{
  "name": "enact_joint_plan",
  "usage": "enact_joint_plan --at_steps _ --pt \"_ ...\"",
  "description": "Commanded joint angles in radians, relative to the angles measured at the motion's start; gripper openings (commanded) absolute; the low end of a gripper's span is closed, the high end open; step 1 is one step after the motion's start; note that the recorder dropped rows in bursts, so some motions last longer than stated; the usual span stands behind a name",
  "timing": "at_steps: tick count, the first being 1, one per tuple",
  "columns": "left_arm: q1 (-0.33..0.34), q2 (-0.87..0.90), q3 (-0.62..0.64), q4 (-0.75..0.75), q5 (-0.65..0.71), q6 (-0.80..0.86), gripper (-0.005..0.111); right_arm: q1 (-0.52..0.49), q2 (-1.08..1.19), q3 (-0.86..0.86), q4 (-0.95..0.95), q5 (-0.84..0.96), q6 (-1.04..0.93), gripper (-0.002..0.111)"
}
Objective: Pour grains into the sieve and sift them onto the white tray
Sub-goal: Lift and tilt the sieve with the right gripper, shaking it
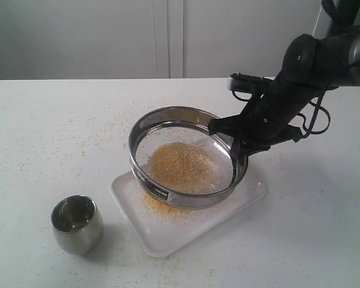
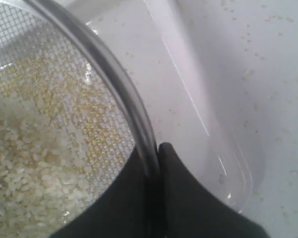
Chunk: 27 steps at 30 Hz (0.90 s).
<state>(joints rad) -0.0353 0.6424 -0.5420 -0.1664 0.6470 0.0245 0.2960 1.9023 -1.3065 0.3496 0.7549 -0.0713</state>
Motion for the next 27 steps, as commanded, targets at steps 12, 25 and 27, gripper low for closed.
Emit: enact_joint_plan --at_steps 12,25,27 --pt "0.003 -0.006 0.007 -0.003 0.009 0.002 0.0 0.087 -0.024 -0.009 -0.186 -0.024 0.21 0.0" --pt "0.003 -0.006 0.007 -0.003 0.009 0.002 0.0 0.07 -0.024 -0.009 -0.129 -0.004 0.226 0.0" --pt "0.003 -0.006 0.007 -0.003 0.009 0.002 0.0 0.096 -0.024 -0.009 -0.116 0.015 0.146 0.0"
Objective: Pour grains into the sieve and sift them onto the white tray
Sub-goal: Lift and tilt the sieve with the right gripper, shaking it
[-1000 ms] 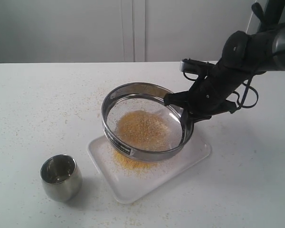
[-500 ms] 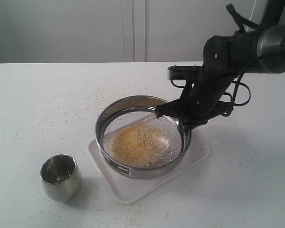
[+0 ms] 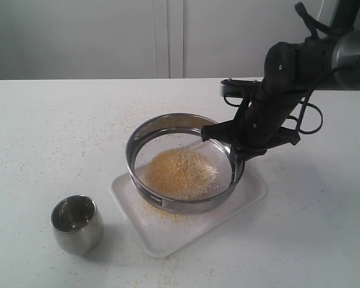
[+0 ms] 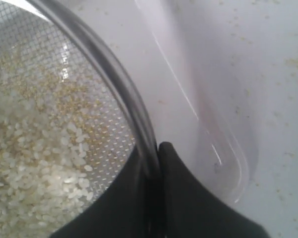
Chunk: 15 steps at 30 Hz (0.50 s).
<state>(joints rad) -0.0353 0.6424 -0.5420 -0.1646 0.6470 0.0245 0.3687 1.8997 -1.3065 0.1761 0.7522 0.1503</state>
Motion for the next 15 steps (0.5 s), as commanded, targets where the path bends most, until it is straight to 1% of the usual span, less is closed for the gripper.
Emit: enact_joint_plan --at_steps 1,2,4,6,8,10,12,15 --pt "0.003 -0.006 0.007 -0.005 0.009 0.002 0.0 0.029 -0.019 -0.009 0.044 0.018 -0.087 0.0" --pt "0.003 -0.006 0.007 -0.005 0.009 0.002 0.0 0.029 -0.017 -0.009 0.021 0.004 -0.075 0.0" --pt "0.003 -0.006 0.007 -0.005 0.009 0.002 0.0 -0.001 -0.01 -0.009 -0.013 -0.025 0.035 0.0" --pt "0.003 -0.006 0.007 -0.005 0.009 0.002 0.0 -0.023 0.001 -0.009 0.013 -0.031 0.081 0.0" --pt "0.003 -0.006 0.007 -0.005 0.009 0.002 0.0 -0.014 0.01 -0.009 0.078 -0.011 0.008 0.0" --pt "0.003 -0.006 0.007 -0.005 0.009 0.002 0.0 0.019 0.016 -0.009 0.106 0.013 -0.087 0.0" --pt "0.003 -0.006 0.007 -0.005 0.009 0.002 0.0 0.029 0.016 -0.009 0.075 0.0 -0.095 0.0" --pt "0.003 -0.006 0.007 -0.005 0.009 0.002 0.0 -0.013 0.016 -0.009 0.059 -0.041 -0.023 0.0"
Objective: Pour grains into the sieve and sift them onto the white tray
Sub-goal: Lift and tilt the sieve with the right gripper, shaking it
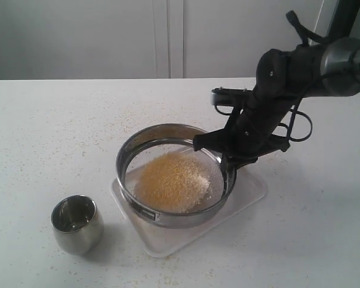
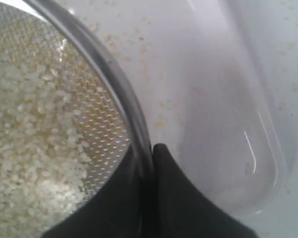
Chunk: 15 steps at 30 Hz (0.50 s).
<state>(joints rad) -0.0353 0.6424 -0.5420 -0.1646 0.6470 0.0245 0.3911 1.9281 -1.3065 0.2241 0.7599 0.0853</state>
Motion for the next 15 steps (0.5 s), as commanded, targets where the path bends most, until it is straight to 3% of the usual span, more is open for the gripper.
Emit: enact_joint_plan --at_steps 1,7,12,15 --pt "0.003 -0.006 0.007 -0.005 0.009 0.002 0.0 -0.05 -0.012 -0.009 0.011 -0.054 0.066 0.0" --pt "0.003 -0.006 0.007 -0.005 0.009 0.002 0.0 -0.014 -0.012 -0.009 0.025 0.023 -0.061 0.0" --pt "0.003 -0.006 0.007 -0.005 0.009 0.002 0.0 -0.08 -0.012 -0.009 0.015 -0.037 0.054 0.0" --pt "0.003 -0.006 0.007 -0.005 0.009 0.002 0.0 -0.072 -0.012 -0.009 0.071 -0.001 -0.012 0.0"
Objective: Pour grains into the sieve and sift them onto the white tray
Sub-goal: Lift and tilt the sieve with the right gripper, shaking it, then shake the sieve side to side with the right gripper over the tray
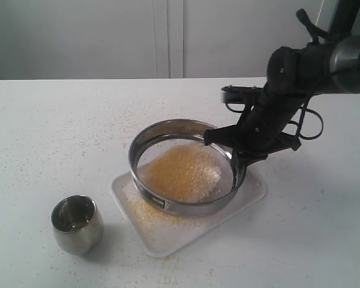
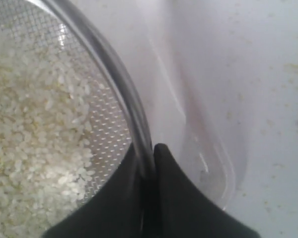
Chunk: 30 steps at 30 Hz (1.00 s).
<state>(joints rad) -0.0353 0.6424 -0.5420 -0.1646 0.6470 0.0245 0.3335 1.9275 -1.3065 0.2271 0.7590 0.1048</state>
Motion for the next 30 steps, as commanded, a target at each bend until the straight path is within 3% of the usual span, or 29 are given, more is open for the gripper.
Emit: enact_joint_plan --at_steps 1,9,15,20,23,26,30 --pt "0.003 -0.006 0.007 -0.005 0.009 0.002 0.0 0.003 -0.012 -0.009 0.075 0.017 -0.081 0.0" --pt "0.003 -0.006 0.007 -0.005 0.009 0.002 0.0 -0.03 -0.012 -0.009 0.058 -0.015 -0.007 0.0" --pt "0.003 -0.006 0.007 -0.005 0.009 0.002 0.0 0.019 -0.012 -0.009 0.06 0.028 -0.105 0.0" --pt "0.003 -0.006 0.007 -0.005 0.009 0.002 0.0 -0.007 -0.012 -0.009 0.083 -0.017 -0.009 0.0" --pt "0.003 -0.006 0.007 -0.005 0.009 0.002 0.0 0.038 -0.012 -0.009 0.054 0.028 -0.127 0.0" --pt "0.003 -0.006 0.007 -0.005 0.009 0.002 0.0 -0.001 -0.012 -0.009 -0.016 -0.043 0.089 0.0" --pt "0.003 -0.006 0.007 -0.005 0.009 0.002 0.0 0.062 -0.012 -0.009 0.004 0.006 -0.077 0.0"
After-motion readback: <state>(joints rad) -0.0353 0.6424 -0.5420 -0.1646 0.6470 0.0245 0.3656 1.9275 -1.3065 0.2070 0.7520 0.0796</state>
